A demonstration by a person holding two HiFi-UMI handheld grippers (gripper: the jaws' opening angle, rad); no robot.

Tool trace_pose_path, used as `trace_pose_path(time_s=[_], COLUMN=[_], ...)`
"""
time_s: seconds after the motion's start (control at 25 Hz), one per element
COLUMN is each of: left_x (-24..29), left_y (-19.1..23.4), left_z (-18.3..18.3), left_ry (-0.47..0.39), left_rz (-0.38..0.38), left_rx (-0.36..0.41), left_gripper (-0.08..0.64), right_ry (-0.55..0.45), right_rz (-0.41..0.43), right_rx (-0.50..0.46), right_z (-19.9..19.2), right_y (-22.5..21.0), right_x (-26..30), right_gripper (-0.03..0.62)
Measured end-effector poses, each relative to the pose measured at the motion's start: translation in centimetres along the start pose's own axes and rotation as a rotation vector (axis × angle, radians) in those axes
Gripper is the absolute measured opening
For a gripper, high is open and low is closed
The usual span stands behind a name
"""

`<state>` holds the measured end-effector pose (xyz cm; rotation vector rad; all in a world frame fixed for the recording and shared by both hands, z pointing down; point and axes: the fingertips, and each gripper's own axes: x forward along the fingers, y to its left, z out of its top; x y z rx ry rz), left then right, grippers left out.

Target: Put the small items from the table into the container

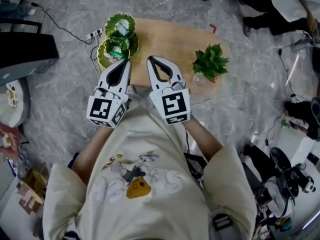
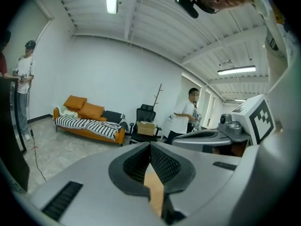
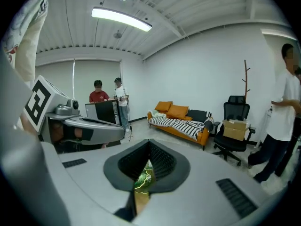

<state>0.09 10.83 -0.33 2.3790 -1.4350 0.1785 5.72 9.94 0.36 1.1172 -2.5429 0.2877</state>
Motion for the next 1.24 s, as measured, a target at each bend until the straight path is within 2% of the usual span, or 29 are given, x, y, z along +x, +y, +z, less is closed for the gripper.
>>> trace_pose_path(time_s=[0.4,0.64,1.04,1.24], left_x=[-1.0,-1.5,-1.6,-1.5], left_y=[-4.1,-5.7,-7.3,-7.4], left_z=[0.6,0.6,-0.6,-0.7], left_ry=[-0.009,-0.032,-0.028,-0.022], left_rz=[-0.032,-0.013,-0.008,-0.007], left_rx=[0.059,0.051,0.072,0.077], left_gripper=[0.000,0.000,0.000,0.000], right_ry=[-0.094,-0.080,-0.097,-0.104], right_rz=[-0.115,-0.118,-0.127,-0.133], right_rx=[0.083,0.116,0.078,0.091], right_z=[-0.1,-1.1,-2.1,-1.9], right_y=[-0.7,-0.4,-0.7,-0.9], right_x=[-4.9,-6.4,-7.5,-7.7], right_gripper=[0.006,0.006,0.006,0.006])
